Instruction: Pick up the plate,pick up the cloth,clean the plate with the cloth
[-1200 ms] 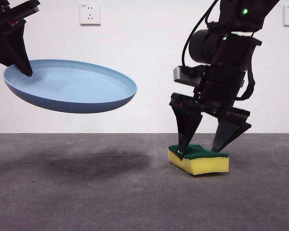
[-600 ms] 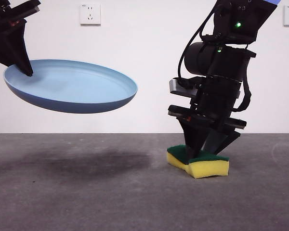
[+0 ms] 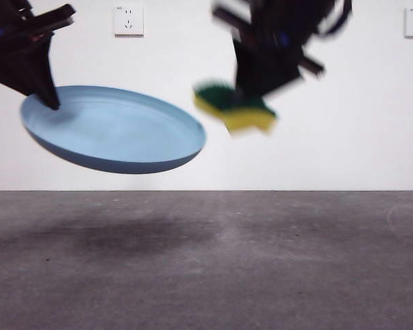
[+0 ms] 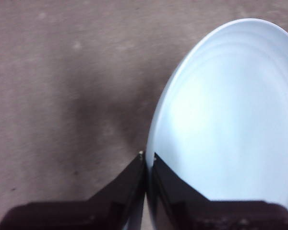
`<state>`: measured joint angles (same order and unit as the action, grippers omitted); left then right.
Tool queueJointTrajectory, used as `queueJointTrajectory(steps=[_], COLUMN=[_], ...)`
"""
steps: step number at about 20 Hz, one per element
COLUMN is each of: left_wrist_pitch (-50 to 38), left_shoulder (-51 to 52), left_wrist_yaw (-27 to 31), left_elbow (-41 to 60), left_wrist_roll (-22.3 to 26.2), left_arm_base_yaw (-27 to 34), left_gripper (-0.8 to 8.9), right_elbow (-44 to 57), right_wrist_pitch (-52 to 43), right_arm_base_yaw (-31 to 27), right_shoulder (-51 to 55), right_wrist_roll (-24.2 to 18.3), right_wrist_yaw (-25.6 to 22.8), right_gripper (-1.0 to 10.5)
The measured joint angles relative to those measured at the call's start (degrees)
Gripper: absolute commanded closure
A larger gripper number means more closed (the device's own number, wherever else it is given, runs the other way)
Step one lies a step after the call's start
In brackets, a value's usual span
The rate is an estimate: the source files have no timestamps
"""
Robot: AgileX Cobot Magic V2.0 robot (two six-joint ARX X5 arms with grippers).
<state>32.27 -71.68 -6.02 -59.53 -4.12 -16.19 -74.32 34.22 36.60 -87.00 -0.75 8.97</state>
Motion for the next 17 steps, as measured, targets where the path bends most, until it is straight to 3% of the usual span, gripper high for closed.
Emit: queueJointTrajectory(steps=[4, 7, 12, 17], left_wrist_pitch=[-0.17, -0.98, -4.57, -7.91], left_shoulder=[-0.04, -0.04, -0.31, -0.33], left_wrist_yaw=[-0.09, -0.33, 0.83, 0.5], left_elbow=[0.0, 0.0, 0.31, 0.31], left_wrist_roll=[-1.99, -4.39, -6.32, -7.1], left_arm_base_yaw=[-6.23, -10.8, -13.64, -13.2], left_gripper=[8.22, 8.22, 8.22, 8.22], right_elbow=[-0.13, -0.13, -0.13, -0.15], right_wrist_pitch=[-4.24, -5.18, -6.86, 4.76], right_arm_base_yaw=[4.5, 5.4, 7.85, 12.35], right_shoulder=[1.73, -1.4, -3.78, -3.78], right_wrist_roll=[0.59, 1.62, 3.15, 2.4], right_wrist_yaw=[-0.2, -3.04, -2.97, -4.79], right_gripper=[9.6, 9.6, 9.6, 9.6])
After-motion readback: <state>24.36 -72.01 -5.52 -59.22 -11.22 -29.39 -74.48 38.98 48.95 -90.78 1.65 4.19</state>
